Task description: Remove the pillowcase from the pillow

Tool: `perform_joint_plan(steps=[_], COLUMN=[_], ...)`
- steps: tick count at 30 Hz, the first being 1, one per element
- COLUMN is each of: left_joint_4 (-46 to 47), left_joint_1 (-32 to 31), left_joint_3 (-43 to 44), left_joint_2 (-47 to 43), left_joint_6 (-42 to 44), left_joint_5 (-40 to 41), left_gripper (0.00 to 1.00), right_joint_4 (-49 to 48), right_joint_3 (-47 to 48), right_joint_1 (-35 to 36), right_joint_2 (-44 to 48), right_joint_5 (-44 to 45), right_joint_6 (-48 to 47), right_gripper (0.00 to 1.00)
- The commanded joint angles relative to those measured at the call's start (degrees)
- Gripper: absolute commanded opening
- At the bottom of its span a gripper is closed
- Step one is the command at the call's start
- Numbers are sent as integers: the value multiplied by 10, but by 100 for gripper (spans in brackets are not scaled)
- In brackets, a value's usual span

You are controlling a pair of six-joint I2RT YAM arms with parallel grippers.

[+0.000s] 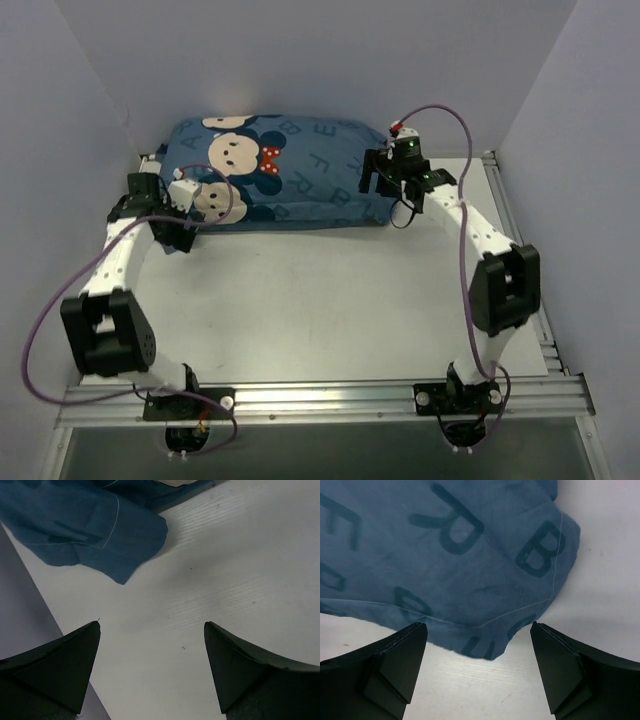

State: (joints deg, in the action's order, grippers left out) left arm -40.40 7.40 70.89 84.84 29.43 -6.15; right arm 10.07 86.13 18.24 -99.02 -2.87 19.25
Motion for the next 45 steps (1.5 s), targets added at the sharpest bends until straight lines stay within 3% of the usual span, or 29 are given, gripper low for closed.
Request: perform_joint_plan(steps=[1, 7, 11, 13, 14, 15, 16, 18, 19, 20, 24, 27, 32, 38, 42, 45], left_joint_4=[97, 212, 301, 328, 329, 330, 342, 345, 344, 343, 352, 351, 234, 75, -40, -125], left_joint_1=[-7, 2, -32, -37, -35, -34, -33, -32, -32, -32, -26, 0, 39, 81, 82, 82], left_joint_3=[28, 43, 44, 56, 64, 75, 77, 80, 80, 80, 56, 23, 35, 160, 294, 383], left_joint_2=[104, 199, 233, 255, 262, 269, 274, 284, 285, 283, 241, 139, -84, -251, -275, -256], left_joint_6=[28, -7, 1, -4, -8, -8, -4, 11, 12, 12, 5, -10, -30, -17, 0, -12], left_joint_5=[100, 107, 163, 188, 191, 200, 205, 202, 204, 205, 225, 194, 122, 98, 93, 70], left_gripper=[94, 94, 94, 94, 100, 86, 63, 41, 4, 2, 2, 2, 2, 2, 2, 2], right_joint_4=[0, -50, -82, -86, -86, -87, -89, -94, -94, -92, -80, -46, 48, 209, 277, 276], right_joint_3=[29, 23, -2, -9, -8, -8, -7, -6, -3, -1, -4, -3, 22, 119, 154, 118], right_joint_1=[1, 9, 0, -5, -7, -12, -14, -15, -15, -15, -15, -3, 64, 152, 181, 182], right_joint_2=[-62, -168, -163, -159, -160, -162, -164, -170, -173, -173, -134, -65, 83, 191, 243, 278], right_joint_5=[-5, -34, -28, -25, -25, -29, -32, -37, -37, -38, -43, -43, -34, -63, -172, -243], right_joint_6=[-39, -38, -26, -27, -26, -26, -25, -25, -25, -24, -23, -39, -61, -55, -5, 67], right_gripper=[88, 80, 58, 54, 47, 43, 39, 22, 13, 0, 0, 0, 0, 0, 0, 0])
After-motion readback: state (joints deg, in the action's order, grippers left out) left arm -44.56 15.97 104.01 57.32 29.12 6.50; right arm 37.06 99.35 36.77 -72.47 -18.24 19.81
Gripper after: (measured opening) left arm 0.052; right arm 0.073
